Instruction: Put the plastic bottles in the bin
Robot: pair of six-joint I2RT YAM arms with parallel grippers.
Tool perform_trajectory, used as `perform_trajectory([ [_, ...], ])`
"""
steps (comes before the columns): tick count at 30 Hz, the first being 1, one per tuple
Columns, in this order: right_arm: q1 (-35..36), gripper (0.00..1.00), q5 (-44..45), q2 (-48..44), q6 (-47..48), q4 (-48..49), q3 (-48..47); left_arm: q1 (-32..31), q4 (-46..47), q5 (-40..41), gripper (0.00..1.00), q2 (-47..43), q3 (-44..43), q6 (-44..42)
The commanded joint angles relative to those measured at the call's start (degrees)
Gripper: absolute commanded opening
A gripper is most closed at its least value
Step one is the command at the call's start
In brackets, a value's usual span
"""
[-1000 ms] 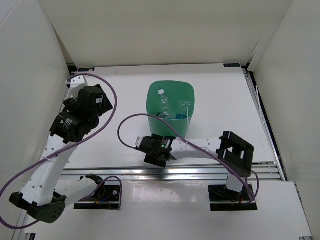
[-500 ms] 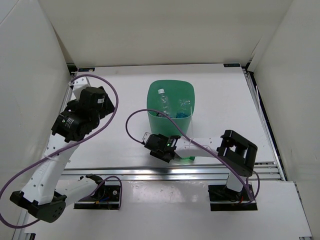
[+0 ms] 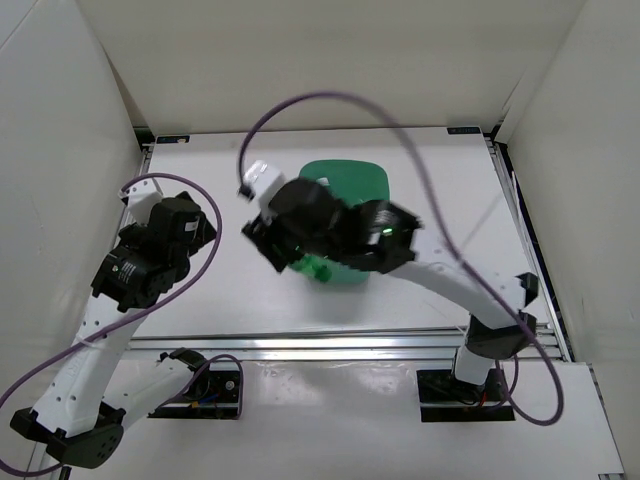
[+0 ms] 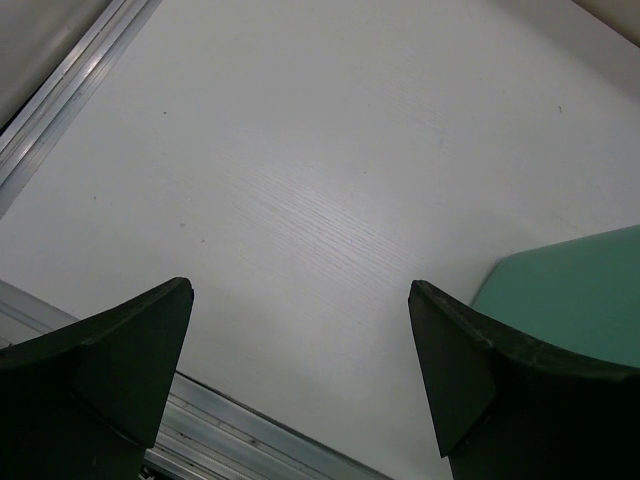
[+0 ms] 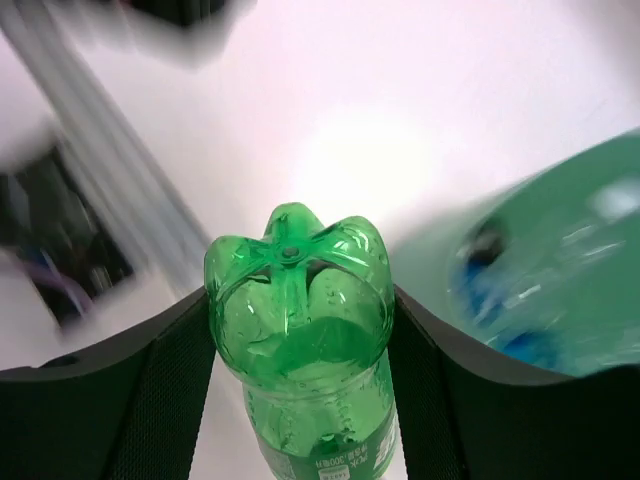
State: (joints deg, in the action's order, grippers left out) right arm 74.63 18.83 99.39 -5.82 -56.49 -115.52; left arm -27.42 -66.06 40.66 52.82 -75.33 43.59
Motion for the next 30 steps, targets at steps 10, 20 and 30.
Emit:
perform_trajectory([
  [10,-16.5,0.40,13.2,-0.6,19.5,13.9,-6.2,0.3,-1.2,2.9,1.00,-0.9,0.1,0.9],
  [20,-20.1,0.98,6.5,0.7,14.0,10.4,-6.2,0.3,-2.9,5.3,1.00,-2.0,0.3,0.3],
  [30,-24.1,1.00,11.8,-8.1,-5.3,-6.4,-12.4,0.3,-6.0,10.0,1.00,-2.6,1.6,3.7],
])
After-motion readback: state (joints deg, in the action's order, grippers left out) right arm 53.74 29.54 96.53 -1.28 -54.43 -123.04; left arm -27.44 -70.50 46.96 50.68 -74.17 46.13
